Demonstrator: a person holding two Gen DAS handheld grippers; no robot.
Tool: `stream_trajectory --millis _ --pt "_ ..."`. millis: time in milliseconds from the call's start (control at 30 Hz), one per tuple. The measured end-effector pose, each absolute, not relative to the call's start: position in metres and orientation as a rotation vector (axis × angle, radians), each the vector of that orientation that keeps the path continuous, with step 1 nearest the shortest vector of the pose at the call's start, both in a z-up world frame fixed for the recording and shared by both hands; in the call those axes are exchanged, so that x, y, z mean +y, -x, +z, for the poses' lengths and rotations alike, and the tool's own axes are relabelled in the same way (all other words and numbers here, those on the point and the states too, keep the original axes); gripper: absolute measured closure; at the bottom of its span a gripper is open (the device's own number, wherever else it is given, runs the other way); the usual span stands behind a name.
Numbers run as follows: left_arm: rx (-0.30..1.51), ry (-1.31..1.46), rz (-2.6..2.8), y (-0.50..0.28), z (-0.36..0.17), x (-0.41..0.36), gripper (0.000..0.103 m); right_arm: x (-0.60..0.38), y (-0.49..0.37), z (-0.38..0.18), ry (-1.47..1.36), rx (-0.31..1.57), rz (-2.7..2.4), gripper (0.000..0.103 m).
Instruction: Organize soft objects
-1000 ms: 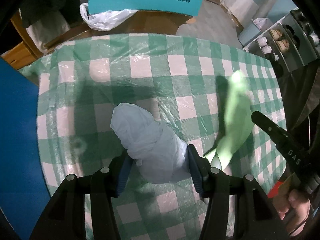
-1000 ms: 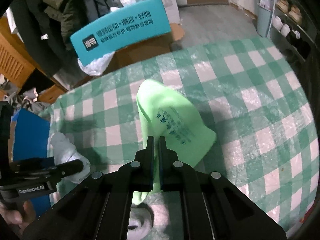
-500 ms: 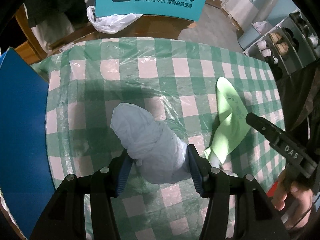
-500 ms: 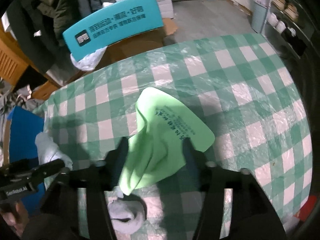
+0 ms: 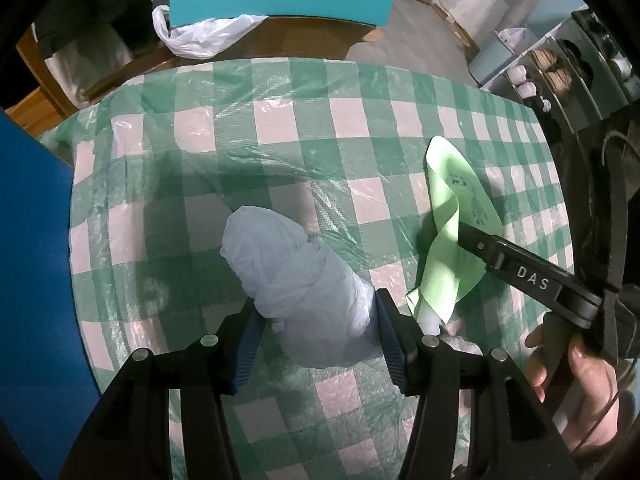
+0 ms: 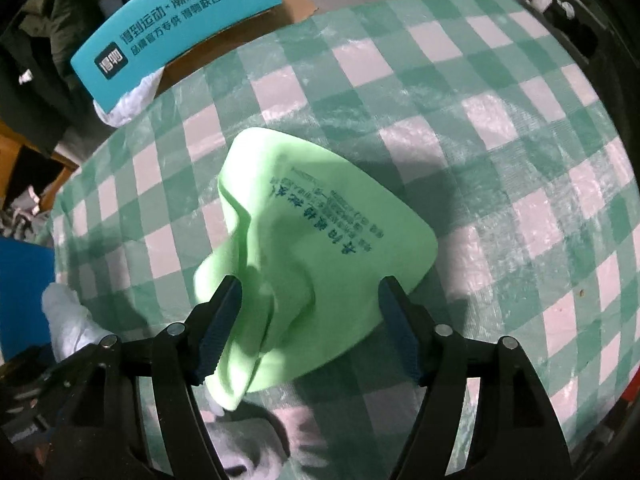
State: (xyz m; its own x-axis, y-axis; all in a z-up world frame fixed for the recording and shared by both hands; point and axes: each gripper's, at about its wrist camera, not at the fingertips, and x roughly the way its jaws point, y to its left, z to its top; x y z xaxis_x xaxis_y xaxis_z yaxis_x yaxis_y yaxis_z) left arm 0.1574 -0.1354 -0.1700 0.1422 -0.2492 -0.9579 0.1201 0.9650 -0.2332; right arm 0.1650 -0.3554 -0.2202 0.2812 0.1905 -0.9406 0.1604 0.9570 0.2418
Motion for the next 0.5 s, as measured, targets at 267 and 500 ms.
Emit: stream_trajectory --millis 267,500 --pt "1.409 0.104 -0.267 -0.160 -0.173 -0.133 0.048 -0.325 -0.175 -0.223 -0.157 1.303 0.024 0.031" --pt "1.414 0.106 -0.285 -0.160 -0.174 -0.135 0.048 -0.311 -0.177 -0.226 -0.051 1.321 0.003 0.033"
